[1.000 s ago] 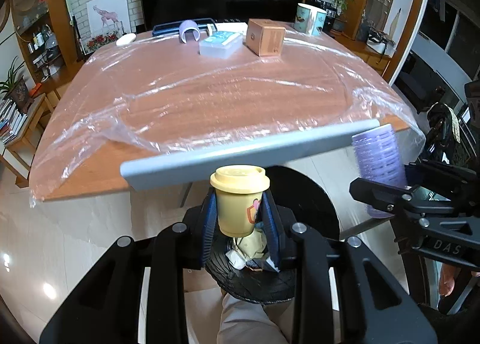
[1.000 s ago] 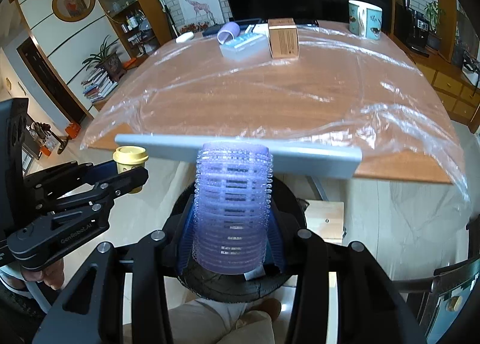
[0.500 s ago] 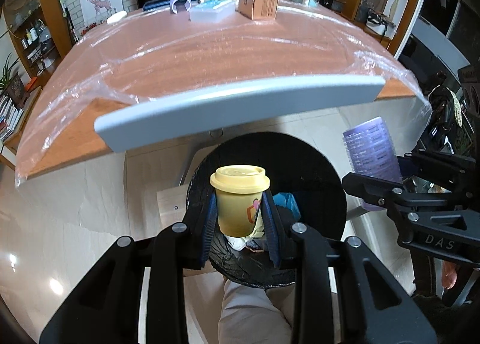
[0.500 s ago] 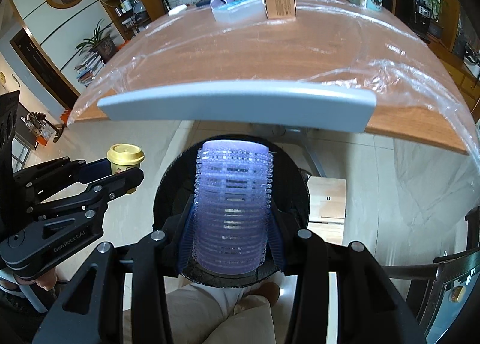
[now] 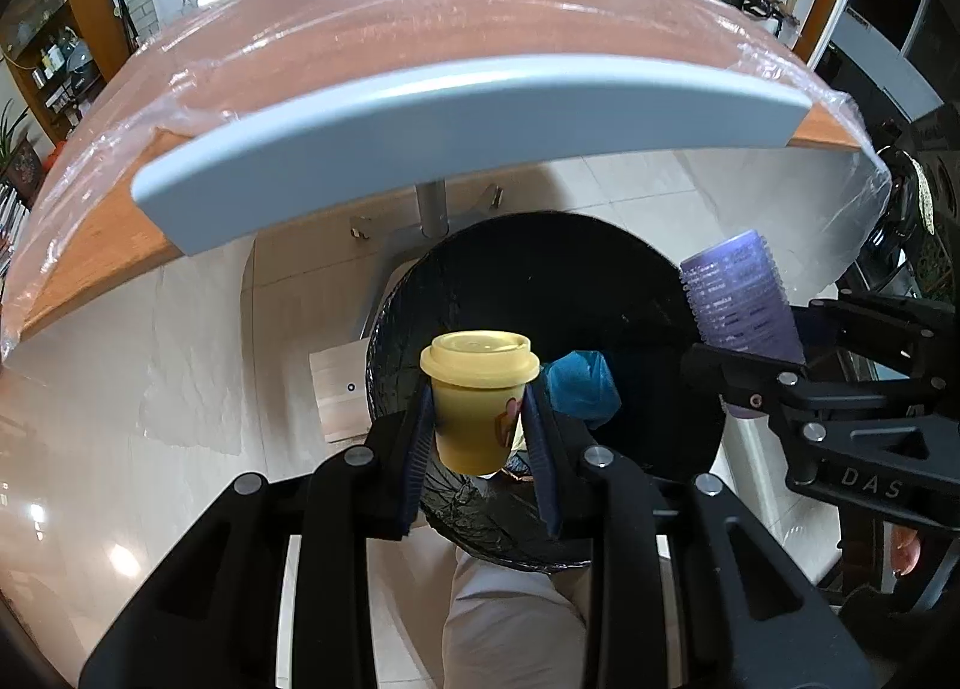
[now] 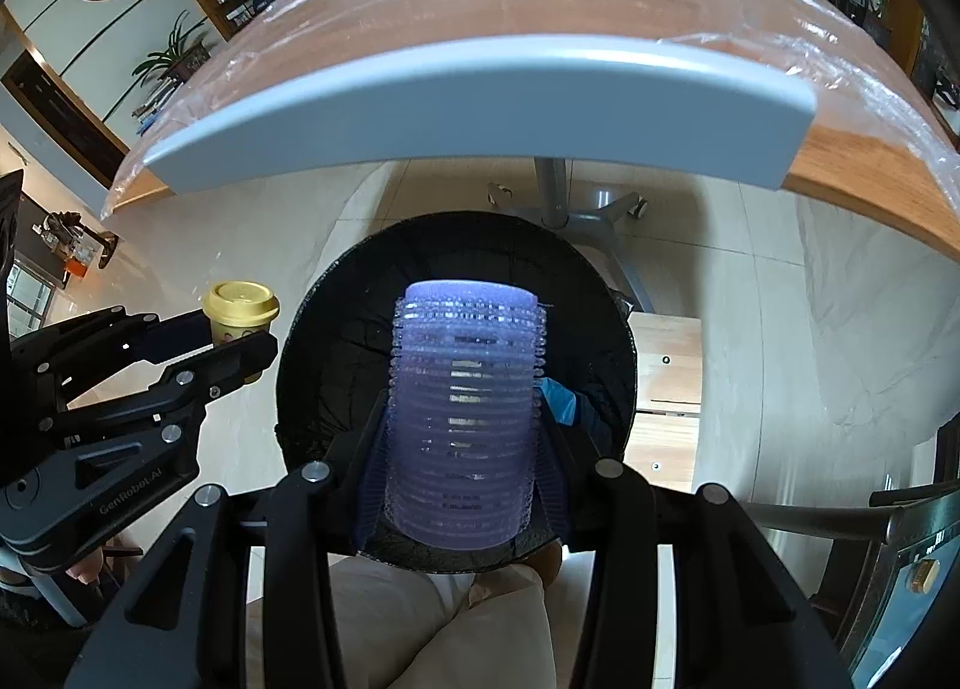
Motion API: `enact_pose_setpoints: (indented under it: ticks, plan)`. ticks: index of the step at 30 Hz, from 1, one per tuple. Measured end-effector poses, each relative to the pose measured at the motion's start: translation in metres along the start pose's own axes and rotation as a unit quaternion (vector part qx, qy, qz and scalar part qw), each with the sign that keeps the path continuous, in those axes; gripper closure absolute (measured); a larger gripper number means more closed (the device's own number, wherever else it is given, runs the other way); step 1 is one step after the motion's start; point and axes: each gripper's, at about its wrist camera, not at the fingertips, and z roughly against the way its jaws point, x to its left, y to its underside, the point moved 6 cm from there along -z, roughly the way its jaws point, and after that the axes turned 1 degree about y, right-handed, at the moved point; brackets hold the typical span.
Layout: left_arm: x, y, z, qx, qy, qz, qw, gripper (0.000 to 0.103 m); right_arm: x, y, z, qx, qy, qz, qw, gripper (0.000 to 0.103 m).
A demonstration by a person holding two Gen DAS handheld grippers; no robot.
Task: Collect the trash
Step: 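Carry the yellow cup and purple roller stack over the black trash bin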
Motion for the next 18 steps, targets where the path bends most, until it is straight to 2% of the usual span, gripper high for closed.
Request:
enact_pose_setpoints:
  ticks: [18]
  plan:
    - [-0.003, 0.003, -0.031, 0.034, -0.002, -0.008, 0.9994, 0.071, -0.005, -0.001, -0.021, 0.017, 0.014, -0.013, 1.000, 0.060]
